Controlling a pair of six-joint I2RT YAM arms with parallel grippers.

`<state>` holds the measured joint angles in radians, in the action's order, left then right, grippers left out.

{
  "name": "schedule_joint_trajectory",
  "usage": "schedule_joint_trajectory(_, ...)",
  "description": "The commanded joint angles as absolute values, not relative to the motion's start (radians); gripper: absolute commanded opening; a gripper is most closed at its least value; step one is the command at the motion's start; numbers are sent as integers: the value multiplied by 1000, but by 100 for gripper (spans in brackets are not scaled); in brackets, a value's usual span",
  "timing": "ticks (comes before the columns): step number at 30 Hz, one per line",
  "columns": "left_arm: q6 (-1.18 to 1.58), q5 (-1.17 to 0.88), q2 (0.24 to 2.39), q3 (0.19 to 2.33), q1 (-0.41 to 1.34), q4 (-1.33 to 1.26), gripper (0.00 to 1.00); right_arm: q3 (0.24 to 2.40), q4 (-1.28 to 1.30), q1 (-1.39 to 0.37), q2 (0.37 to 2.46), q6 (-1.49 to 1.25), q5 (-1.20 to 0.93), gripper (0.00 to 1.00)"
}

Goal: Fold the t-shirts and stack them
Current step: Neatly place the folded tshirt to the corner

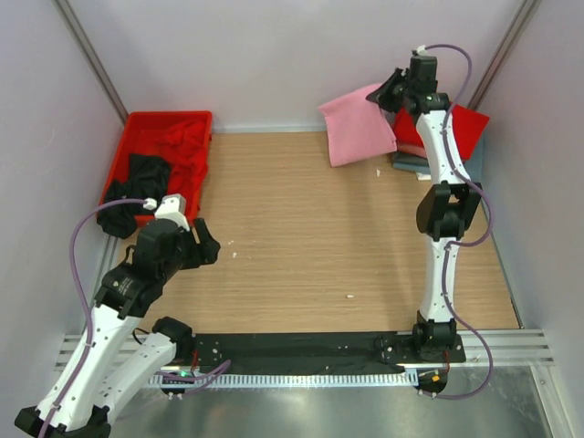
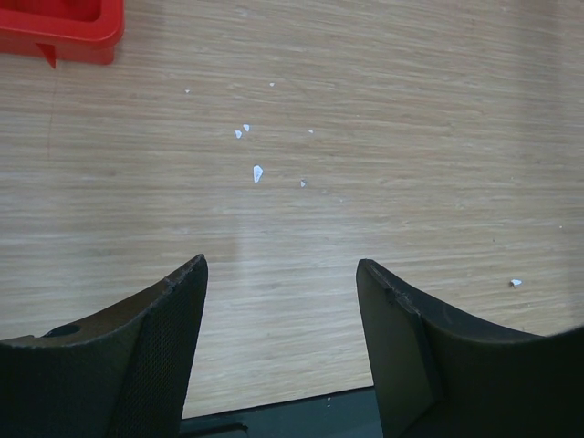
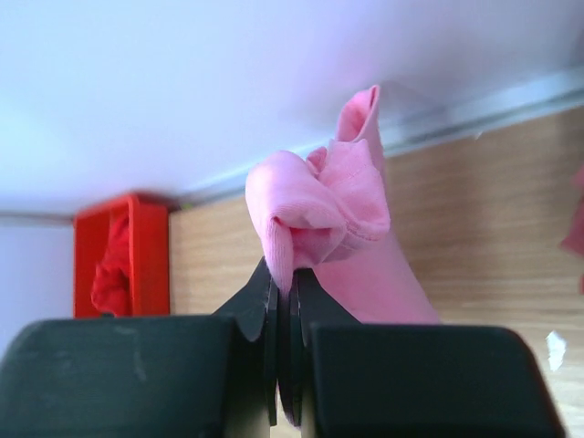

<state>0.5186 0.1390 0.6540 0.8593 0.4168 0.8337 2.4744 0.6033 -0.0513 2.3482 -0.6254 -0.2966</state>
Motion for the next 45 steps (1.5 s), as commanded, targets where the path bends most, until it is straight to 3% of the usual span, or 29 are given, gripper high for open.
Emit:
schedule_joint_trajectory(1,520,155,646,865,414,798,68,2556,508,-14,2315,-680,-259,1)
schedule_joint_trajectory(14,520,156,644,867,407,799,67,2669,354,72,2296,-776,-149,1)
schedule_joint_trajectory(45,522,169,649,867,407,802,66,2547,422,219,2189,-689,71,1)
